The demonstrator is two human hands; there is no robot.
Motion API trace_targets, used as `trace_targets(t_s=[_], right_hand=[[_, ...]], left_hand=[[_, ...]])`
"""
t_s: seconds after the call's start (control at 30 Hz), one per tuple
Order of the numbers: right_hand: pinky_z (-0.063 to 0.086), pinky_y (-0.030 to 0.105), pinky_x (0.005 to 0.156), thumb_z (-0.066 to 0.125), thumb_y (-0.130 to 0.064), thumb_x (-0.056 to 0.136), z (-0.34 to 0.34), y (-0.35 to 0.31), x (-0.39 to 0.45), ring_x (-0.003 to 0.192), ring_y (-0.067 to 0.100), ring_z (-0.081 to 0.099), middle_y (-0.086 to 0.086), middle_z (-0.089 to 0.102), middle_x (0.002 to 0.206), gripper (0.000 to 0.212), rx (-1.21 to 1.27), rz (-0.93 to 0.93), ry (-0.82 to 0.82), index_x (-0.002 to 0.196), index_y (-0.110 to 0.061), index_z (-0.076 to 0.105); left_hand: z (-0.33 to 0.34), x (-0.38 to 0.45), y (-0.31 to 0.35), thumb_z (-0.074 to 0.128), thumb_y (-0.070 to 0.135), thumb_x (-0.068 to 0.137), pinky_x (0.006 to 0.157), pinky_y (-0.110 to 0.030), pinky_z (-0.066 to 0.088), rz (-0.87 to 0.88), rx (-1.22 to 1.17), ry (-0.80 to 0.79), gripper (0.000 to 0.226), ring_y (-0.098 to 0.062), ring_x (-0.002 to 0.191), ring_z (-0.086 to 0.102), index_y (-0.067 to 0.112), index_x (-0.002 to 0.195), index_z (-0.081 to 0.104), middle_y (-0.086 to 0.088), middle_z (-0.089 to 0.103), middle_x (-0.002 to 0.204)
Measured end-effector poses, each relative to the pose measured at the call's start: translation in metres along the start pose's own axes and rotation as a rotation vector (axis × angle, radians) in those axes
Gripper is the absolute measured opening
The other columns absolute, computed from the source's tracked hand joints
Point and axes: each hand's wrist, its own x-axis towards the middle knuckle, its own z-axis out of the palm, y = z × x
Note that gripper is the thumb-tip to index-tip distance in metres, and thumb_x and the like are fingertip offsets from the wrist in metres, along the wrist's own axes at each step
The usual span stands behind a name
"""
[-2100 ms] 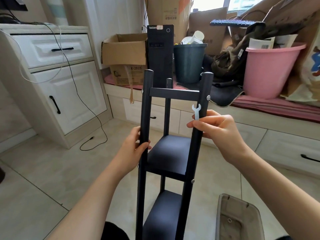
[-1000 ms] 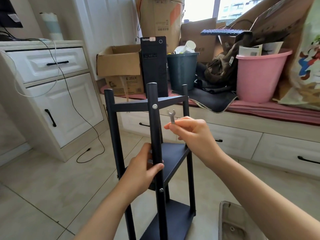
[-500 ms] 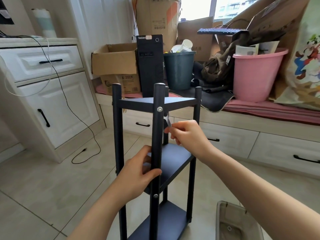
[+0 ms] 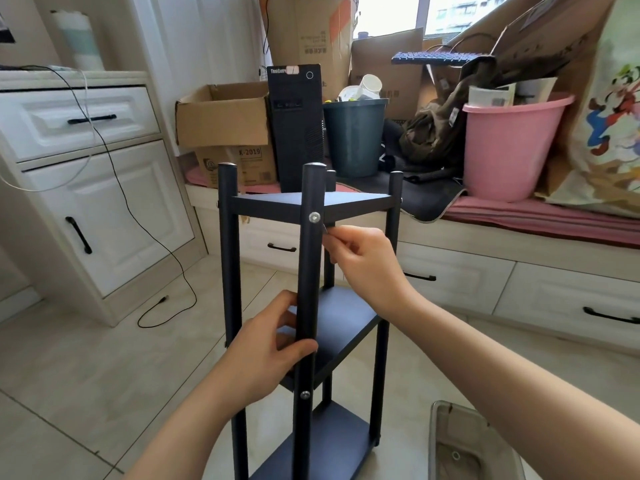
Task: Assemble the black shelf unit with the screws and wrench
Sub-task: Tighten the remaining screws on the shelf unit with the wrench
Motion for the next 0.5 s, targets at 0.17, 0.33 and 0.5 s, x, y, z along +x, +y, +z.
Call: trace_targets(t_s=[0.17, 0.33, 0.5], right_hand=[[0.043, 0.01, 0.062, 0.06, -0.009, 0.097, 0.001, 0.0, 0.0, 0.06, -0.003, 0.055, -0.02, 0.058, 0.064, 0.018, -0.048, -0.017, 0.01, 0.101, -0.005, 0.077], [0.045, 0.013, 0.065, 0.06, -0.009, 0.096, 0.004, 0.003, -0.001, 0.061, 0.0, 0.056, -0.017, 0.059, 0.065, 0.018, -0.048, -0.006, 0.024, 0.103, -0.006, 0.077], [0.048, 0.013, 0.067, 0.063, -0.011, 0.096, 0.015, 0.004, 0.0, 0.063, 0.001, 0.061, -0.012, 0.064, 0.068, 0.016, -0.076, -0.046, 0.104, 0.097, -0.006, 0.078]], left_hand=[[-0.003, -0.001, 0.0, 0.073, 0.017, 0.086, 0.08, -0.048, 0.062, -0.003, -0.017, 0.011, 0.034, -0.026, 0.089, 0.074, 0.043, 0.1, 0.057, -0.001, 0.071, 0.1], [-0.005, -0.002, 0.001, 0.072, 0.008, 0.09, 0.079, -0.047, 0.062, -0.009, -0.002, 0.018, 0.042, -0.024, 0.089, 0.075, 0.046, 0.102, 0.056, 0.001, 0.071, 0.1], [-0.007, -0.003, 0.002, 0.072, 0.011, 0.09, 0.078, -0.046, 0.063, -0.011, -0.003, 0.01, 0.042, -0.025, 0.09, 0.075, 0.048, 0.101, 0.056, 0.003, 0.071, 0.1]])
